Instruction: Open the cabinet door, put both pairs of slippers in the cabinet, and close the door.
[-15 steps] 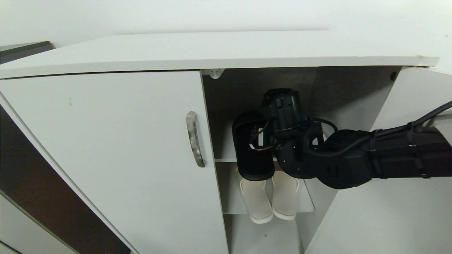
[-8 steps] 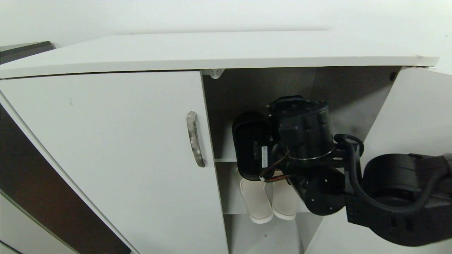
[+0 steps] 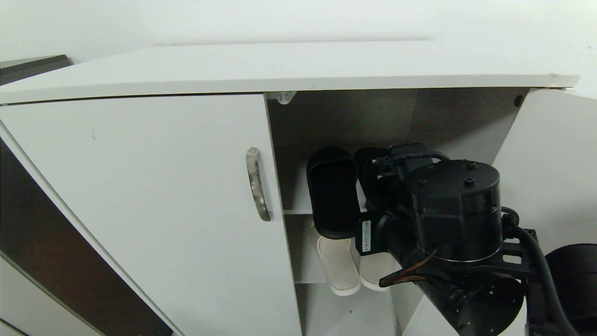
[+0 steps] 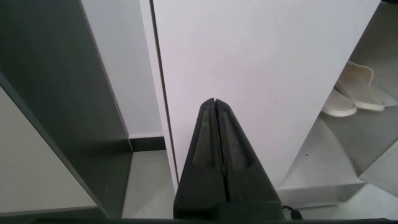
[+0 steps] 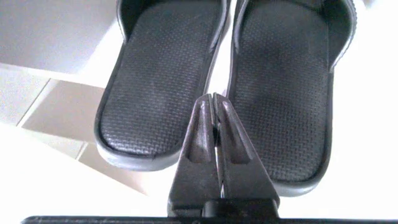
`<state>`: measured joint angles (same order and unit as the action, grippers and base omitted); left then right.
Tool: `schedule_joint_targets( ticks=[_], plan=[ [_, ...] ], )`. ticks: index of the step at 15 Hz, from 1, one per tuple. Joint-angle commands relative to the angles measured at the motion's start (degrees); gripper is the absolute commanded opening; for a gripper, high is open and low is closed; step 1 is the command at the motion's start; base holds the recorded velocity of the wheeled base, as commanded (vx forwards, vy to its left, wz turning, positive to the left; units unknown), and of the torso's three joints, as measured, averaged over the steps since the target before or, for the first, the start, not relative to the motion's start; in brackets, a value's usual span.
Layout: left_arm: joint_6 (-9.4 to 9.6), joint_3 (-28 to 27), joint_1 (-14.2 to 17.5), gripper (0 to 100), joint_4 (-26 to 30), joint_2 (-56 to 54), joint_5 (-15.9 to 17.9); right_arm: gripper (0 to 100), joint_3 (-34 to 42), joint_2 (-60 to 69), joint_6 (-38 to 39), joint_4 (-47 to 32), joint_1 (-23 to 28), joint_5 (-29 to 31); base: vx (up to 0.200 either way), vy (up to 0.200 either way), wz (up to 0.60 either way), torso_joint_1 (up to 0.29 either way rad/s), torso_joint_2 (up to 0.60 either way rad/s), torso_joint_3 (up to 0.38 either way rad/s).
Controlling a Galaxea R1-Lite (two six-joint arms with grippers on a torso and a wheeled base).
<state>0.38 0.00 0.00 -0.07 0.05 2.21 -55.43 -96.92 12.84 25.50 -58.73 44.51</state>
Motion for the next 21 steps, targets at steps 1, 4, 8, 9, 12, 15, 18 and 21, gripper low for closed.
schedule_joint_targets(
  ticks=[1,4,8,9,12,15,18,21],
  plan=[
    [0.06,0.0,0.0,0,0.0,0.0,0.0,0,0.2,0.0,0.0,0.1,-0.1,0.0,0.0,0.0,0.0,0.0,0.0,0.0],
    [0.06,0.0,0.0,0,0.0,0.0,0.0,0,0.2,-0.4,0.1,0.2,-0.1,0.1,0.0,0.0,0.0,0.0,0.0,0.0],
    [0.06,0.0,0.0,0,0.0,0.0,0.0,0,0.1,-0.6,0.1,0.3,0.0,0.1,-0.05,0.0,0.0,0.002,0.0,0.001],
    [0.06,0.0,0.0,0,0.0,0.0,0.0,0,0.2,-0.7,0.1,0.3,0.1,0.1,-0.2,0.0,0.0,0.002,0.0,0.007],
    [0.06,0.0,0.0,0,0.0,0.0,0.0,0,0.2,-1.4,0.1,1.0,0.2,0.1,-0.2,0.0,0.0,0.007,0.0,0.002],
    [0.06,0.0,0.0,0,0.0,0.0,0.0,0,0.3,-1.3,0.0,1.2,0.3,0.1,-0.2,0.0,0.0,0.002,0.0,0.002],
    [0.06,0.0,0.0,0,0.0,0.0,0.0,0,0.5,-1.3,0.0,1.3,0.6,0.1,-0.2,0.0,0.0,-0.004,0.0,0.001],
    [0.06,0.0,0.0,0,0.0,0.0,0.0,0,0.5,-1.3,0.1,1.3,0.6,0.1,-0.2,0.0,0.0,0.007,0.0,0.004]
  ],
)
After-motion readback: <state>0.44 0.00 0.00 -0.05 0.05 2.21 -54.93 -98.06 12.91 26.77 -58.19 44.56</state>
